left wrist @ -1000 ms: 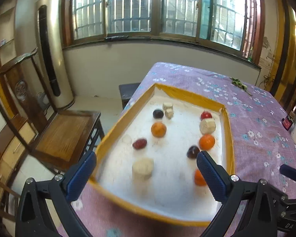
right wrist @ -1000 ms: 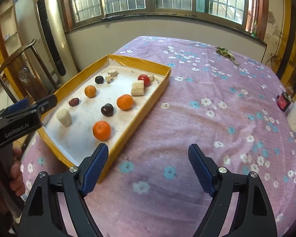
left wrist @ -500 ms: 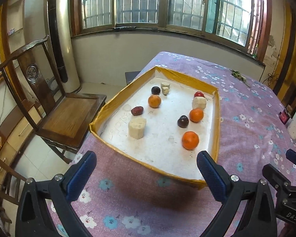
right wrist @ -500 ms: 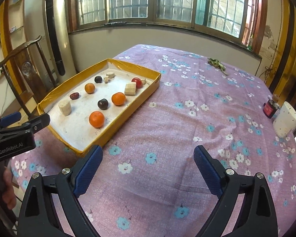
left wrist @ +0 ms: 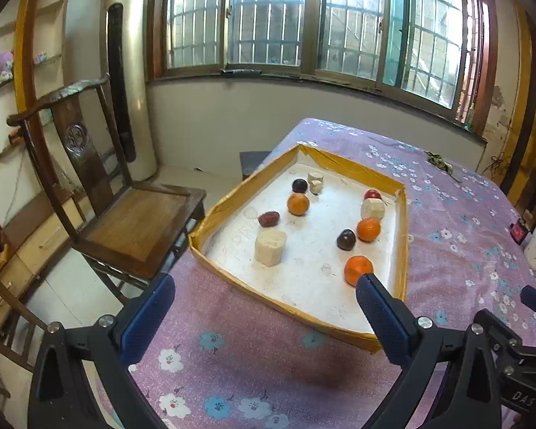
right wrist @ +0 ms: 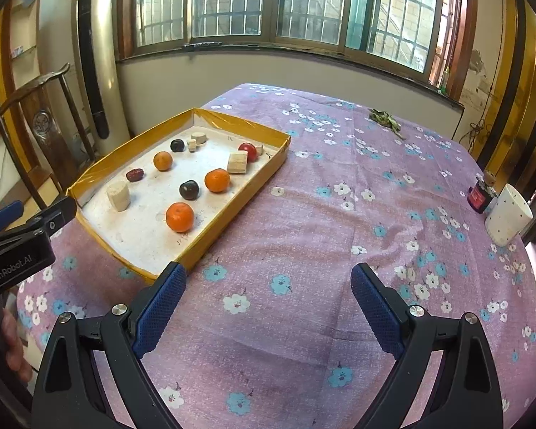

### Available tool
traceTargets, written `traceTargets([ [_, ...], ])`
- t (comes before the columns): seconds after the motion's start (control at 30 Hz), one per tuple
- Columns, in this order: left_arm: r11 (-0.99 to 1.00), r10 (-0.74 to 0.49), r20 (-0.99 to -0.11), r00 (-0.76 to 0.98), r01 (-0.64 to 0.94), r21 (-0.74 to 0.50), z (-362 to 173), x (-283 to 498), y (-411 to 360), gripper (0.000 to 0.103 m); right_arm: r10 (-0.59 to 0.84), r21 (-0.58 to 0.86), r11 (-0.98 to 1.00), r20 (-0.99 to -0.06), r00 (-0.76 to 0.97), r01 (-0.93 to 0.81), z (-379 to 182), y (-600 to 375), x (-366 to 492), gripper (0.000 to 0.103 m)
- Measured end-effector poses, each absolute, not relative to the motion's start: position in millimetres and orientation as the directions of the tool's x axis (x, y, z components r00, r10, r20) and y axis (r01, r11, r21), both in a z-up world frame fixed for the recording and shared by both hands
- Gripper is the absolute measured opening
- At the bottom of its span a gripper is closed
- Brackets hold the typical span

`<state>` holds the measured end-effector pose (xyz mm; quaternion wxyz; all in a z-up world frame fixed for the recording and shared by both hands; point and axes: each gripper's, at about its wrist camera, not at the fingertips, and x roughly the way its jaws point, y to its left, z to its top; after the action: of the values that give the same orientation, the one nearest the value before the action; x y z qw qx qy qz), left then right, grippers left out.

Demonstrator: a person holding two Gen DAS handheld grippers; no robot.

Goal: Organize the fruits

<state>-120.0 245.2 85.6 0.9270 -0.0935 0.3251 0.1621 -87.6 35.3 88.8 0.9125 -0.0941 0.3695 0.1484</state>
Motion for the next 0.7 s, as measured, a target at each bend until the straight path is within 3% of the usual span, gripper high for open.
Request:
traceTargets([
  [0.33, 0.93, 0.234, -0.615, 0.753, -0.358, -0.085, 87, -122, 252, 0.103, 0.215, -0.067, 0.931, -0.693, 0.689, -0.358, 86, 48, -93, 0.094],
  [0.43, 0.933, 0.236, -0.618, 0.75, -0.353, -0.072, 86, -121, 251, 0.103, 0.221, -0.067, 0.93, -0.684, 0.695, -0.361, 85, 49, -95, 0.102],
  [0.7, 0.95, 0.218, -0.629, 0.746, -0.31, -0.04, 82, -119, 240, 0.103, 0.209, -0.063, 0.938, -0.682, 0.701, -0.341, 82, 46, -96, 0.103],
])
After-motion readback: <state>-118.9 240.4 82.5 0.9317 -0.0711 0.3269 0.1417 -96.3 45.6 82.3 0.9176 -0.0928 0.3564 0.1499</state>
